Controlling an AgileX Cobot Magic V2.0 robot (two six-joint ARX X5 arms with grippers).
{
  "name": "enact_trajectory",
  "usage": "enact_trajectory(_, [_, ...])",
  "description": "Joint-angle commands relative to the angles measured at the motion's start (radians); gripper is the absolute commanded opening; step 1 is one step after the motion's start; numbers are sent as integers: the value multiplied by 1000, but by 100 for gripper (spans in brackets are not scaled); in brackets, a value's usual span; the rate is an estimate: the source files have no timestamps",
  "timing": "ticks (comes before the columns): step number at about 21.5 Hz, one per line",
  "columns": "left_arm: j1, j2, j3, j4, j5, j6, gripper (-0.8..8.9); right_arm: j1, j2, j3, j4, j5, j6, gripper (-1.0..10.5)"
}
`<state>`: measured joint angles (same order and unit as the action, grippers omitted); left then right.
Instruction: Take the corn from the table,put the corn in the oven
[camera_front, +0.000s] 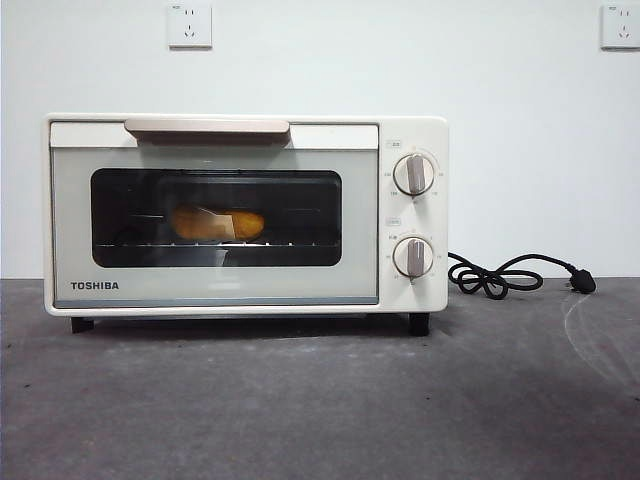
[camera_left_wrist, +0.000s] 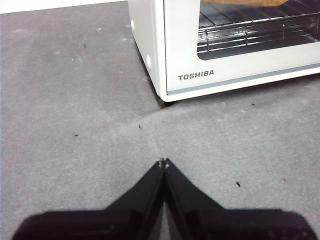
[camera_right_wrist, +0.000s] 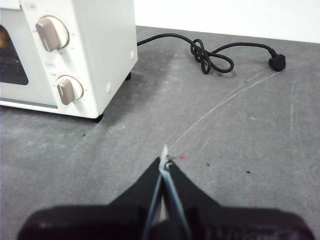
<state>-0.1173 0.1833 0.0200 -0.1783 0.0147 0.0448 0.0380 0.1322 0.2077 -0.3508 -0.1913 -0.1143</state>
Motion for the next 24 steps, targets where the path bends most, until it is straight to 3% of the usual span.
enact_trajectory(1, [-2, 0, -9, 11, 3, 11, -4, -1, -73, -55, 14, 3, 31, -11])
enact_trajectory(6, [-2, 2, -9, 12, 3, 11, -4, 0, -124, -151, 76, 80, 140, 1])
enact_trajectory(24, [-2, 7, -9, 11, 3, 11, -4, 1, -124, -179, 137, 114, 103, 1])
